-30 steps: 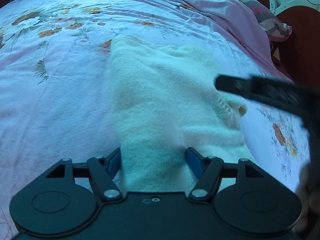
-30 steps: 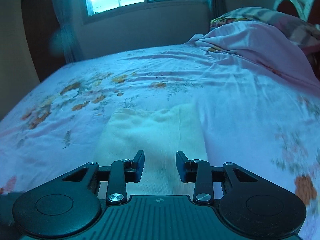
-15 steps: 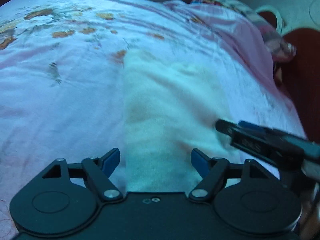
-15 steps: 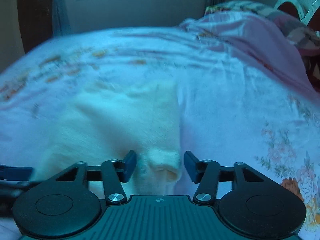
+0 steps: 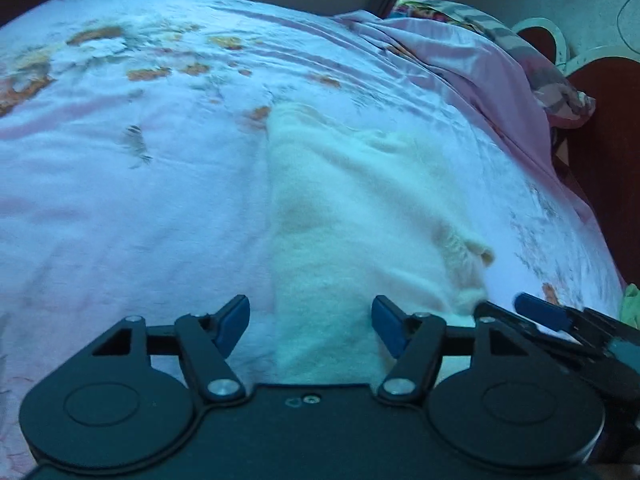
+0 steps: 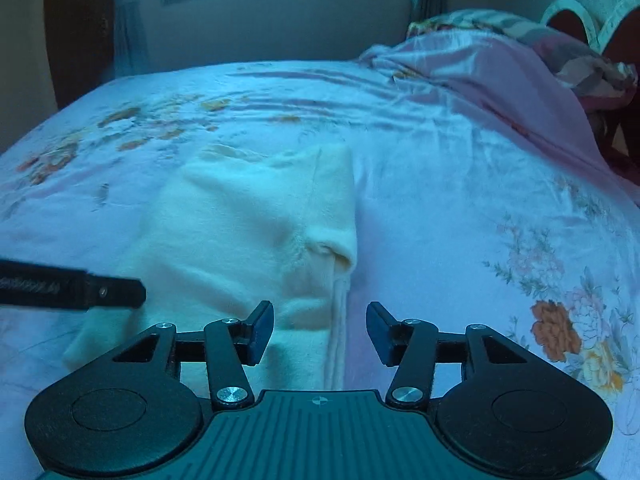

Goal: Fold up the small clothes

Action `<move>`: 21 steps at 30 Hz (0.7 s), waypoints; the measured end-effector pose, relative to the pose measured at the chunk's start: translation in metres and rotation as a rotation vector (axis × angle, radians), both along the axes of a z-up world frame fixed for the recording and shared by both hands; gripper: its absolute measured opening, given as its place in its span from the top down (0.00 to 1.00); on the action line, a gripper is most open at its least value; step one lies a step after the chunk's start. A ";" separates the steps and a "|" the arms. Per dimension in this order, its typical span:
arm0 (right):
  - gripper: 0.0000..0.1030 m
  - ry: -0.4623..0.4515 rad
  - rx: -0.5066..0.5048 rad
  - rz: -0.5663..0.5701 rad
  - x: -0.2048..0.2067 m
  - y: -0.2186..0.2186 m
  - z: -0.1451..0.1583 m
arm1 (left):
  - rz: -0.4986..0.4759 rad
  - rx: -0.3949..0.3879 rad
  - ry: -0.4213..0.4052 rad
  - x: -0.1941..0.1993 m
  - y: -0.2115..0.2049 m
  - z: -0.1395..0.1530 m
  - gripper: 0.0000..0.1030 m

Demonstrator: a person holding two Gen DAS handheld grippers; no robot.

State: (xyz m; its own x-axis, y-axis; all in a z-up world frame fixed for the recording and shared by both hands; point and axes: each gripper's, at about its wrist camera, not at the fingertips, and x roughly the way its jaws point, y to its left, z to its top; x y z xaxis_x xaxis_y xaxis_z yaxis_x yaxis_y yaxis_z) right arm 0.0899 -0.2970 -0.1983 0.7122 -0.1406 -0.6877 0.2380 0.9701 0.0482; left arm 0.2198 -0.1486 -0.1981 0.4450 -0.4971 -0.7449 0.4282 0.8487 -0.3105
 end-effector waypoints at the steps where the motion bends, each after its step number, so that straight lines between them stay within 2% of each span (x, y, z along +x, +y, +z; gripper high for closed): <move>1: 0.49 0.003 0.009 0.016 -0.004 0.004 -0.001 | 0.004 -0.012 0.025 0.000 0.002 -0.004 0.36; 2: 0.50 0.012 -0.001 0.035 -0.007 0.010 -0.004 | 0.006 -0.018 0.061 -0.001 0.004 -0.012 0.36; 3: 0.50 0.036 -0.058 0.043 -0.008 0.016 -0.011 | 0.002 -0.014 0.074 -0.004 0.003 -0.020 0.35; 4: 0.50 0.062 -0.108 0.041 -0.007 0.019 -0.021 | 0.000 -0.004 0.055 -0.009 0.000 -0.023 0.35; 6: 0.49 0.066 -0.102 0.024 -0.010 0.013 -0.034 | -0.022 0.026 0.030 -0.016 -0.010 -0.023 0.36; 7: 0.45 0.067 -0.095 0.013 -0.009 0.010 -0.034 | -0.044 0.030 0.037 -0.018 -0.016 -0.022 0.36; 9: 0.44 0.075 -0.076 0.006 -0.008 0.007 -0.035 | -0.062 0.048 0.035 -0.019 -0.023 -0.018 0.37; 12: 0.44 0.068 -0.001 -0.010 -0.012 -0.001 -0.026 | -0.048 0.032 0.050 -0.014 -0.018 -0.007 0.38; 14: 0.44 0.040 0.075 -0.016 -0.016 -0.008 -0.017 | -0.032 0.006 0.041 -0.008 -0.012 0.001 0.32; 15: 0.44 0.024 0.125 -0.029 -0.017 -0.014 -0.012 | -0.025 0.003 0.040 -0.003 -0.011 0.004 0.25; 17: 0.44 -0.002 0.200 -0.053 -0.014 -0.024 -0.003 | -0.008 -0.003 0.050 0.007 -0.011 0.007 0.23; 21: 0.44 0.002 0.246 -0.050 0.001 -0.032 0.004 | 0.014 -0.033 0.101 0.025 -0.010 0.004 0.23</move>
State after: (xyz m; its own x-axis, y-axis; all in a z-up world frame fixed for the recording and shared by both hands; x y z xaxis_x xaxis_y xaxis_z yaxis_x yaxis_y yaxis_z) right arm 0.0906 -0.3290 -0.1947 0.7075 -0.0035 -0.7067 0.2856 0.9161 0.2814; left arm 0.2450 -0.1587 -0.1939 0.3756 -0.5163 -0.7697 0.3812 0.8430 -0.3795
